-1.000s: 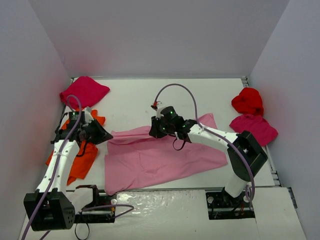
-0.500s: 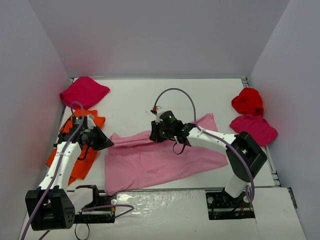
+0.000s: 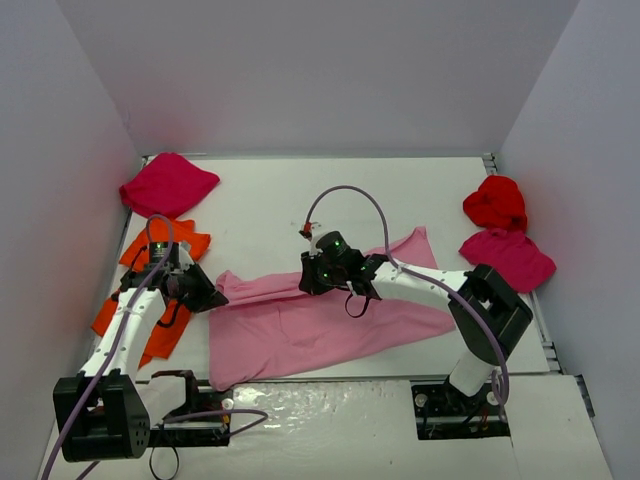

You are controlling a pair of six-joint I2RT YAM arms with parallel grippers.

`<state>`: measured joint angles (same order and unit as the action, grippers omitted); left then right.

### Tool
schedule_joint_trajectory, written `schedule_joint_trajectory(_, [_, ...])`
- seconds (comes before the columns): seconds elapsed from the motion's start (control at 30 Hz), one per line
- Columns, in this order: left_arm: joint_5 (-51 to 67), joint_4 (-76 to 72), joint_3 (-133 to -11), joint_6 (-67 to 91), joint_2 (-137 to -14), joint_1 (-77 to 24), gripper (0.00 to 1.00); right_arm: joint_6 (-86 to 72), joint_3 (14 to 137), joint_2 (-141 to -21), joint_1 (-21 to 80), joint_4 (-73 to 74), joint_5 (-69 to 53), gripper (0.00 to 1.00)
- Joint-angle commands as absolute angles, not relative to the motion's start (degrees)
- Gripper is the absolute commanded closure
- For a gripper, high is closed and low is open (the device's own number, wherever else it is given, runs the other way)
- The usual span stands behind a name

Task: Fold and stack the t-shirts
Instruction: Fold the tshirt

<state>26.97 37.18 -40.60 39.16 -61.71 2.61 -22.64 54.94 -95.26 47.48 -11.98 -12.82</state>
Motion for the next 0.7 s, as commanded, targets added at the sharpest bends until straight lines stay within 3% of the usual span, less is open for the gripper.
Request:
schedule_joint_trajectory(0.0, [21.78,39.26,-43.15,37.08,-61.84,2.86,1.0,-22.95,53.59,-94.17,48.02,-12.71,-8.28,1.0])
schedule_joint_trajectory(0.17, [22.4,38.9,-41.98,37.42,-62.4,2.81,1.0,-23.45,52.48,-94.03,48.65,-12.74,-7.31,1.0])
schedule_joint_trajectory(0.23, [22.65,38.37,-41.2,37.76,-62.56,2.81,0.97,-23.63,52.47,-93.96,48.85,-12.74,-6.98,0.94])
schedule_joint_trajectory(0.33, [23.11,38.14,-41.13,37.88,-63.09,2.82,0.68,-23.64,52.72,-94.13,49.38,-12.67,-7.03,0.69])
schedule_joint_trajectory(0.37, [23.05,38.21,-41.19,37.76,-63.29,2.81,0.61,-23.58,52.79,-94.19,49.52,-12.72,-7.03,0.54])
schedule_joint_trajectory(0.43, [23.11,38.4,-41.39,37.79,-63.45,2.73,0.53,-23.55,53.16,-93.97,49.91,-12.58,-6.53,0.4])
schedule_joint_trajectory(0.53, [23.58,38.54,-42.08,37.66,-63.37,2.6,0.47,-23.47,53.48,-93.01,50.1,-12.39,-5.78,0.37])
schedule_joint_trajectory(0.67, [23.82,37.5,-43.85,37.69,-63.19,2.22,0.46,-22.92,54.15,-92.41,50.02,-12.23,-4.12,0.37])
